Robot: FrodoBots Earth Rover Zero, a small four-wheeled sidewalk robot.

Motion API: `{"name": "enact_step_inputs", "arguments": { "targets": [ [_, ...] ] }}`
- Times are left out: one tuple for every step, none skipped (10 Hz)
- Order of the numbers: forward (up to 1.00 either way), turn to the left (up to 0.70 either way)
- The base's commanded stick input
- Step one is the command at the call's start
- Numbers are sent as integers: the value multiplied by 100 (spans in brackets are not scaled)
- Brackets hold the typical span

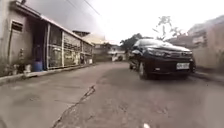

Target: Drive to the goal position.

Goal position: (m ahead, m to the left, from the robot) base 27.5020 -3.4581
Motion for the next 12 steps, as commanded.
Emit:
{"name": "enact_step_inputs", "arguments": {
  "targets": [
    [100, 1],
    [100, 1],
    [100, 1],
    [100, 1],
    [100, 1],
    [100, 1],
    [100, 1],
    [100, 1],
    [100, 1],
    [100, 1],
    [100, 1],
    [100, 1]
  ]
}}
